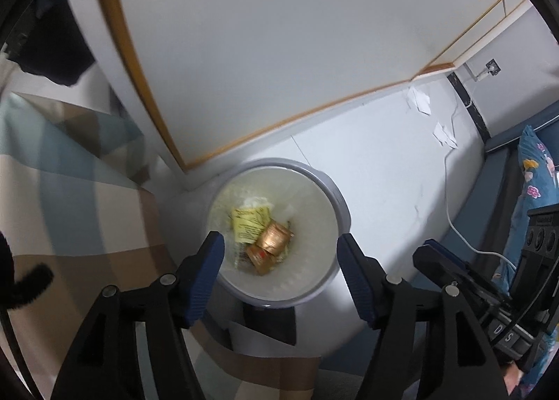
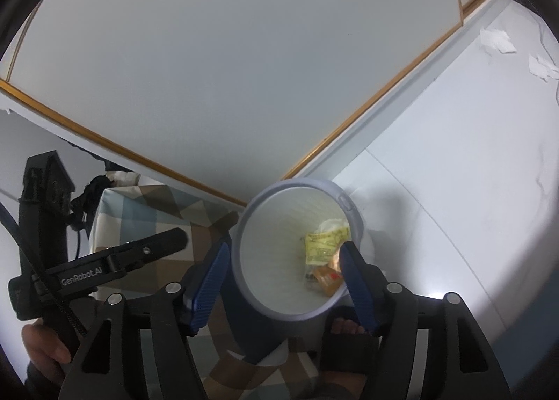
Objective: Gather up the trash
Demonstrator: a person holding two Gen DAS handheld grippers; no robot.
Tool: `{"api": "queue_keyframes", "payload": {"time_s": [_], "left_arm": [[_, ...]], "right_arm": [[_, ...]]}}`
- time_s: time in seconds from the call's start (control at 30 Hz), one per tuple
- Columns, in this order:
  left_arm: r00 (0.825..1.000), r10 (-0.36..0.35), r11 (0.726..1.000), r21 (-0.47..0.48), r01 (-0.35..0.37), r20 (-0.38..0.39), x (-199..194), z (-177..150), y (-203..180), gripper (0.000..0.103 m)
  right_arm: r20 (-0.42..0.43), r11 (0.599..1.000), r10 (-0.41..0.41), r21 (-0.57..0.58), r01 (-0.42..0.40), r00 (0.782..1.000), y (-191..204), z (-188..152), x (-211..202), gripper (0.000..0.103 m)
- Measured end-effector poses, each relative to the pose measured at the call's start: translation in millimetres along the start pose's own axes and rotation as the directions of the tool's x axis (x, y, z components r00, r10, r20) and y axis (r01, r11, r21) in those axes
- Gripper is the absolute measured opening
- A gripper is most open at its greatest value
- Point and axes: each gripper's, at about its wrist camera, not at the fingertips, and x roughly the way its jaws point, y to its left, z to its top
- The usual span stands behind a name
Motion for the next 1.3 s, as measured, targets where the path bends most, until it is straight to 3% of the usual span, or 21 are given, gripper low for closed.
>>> {"api": "queue_keyframes", "payload": {"time_s": [0.3,0.47,1.3], "left_arm": [[0.997,0.035,0.999,0.0,-0.036,0.064,-24.3,-8.1,1.4,0.064],[0.995,0.056,0.998,0.005,-0.057,0.081,-31.1,-11.3,-3.4,0.064],[0.987,0.113,0.994,-0.003,-0.113,0.112,-45.9,-24.7,-8.5,0.064]], "right_arm": [[0.034,0.995,-0.071,-0.065,0.073,0.997,21.3,2.6,-17.4,0.084],[0.039,0.985,-0.116,-0.123,0.12,0.993,32.8,2.0,-25.5,0.085],[0.048,0.983,-0.114,-0.142,0.12,0.992,45.5,-6.3,-39.1,0.087]]}}
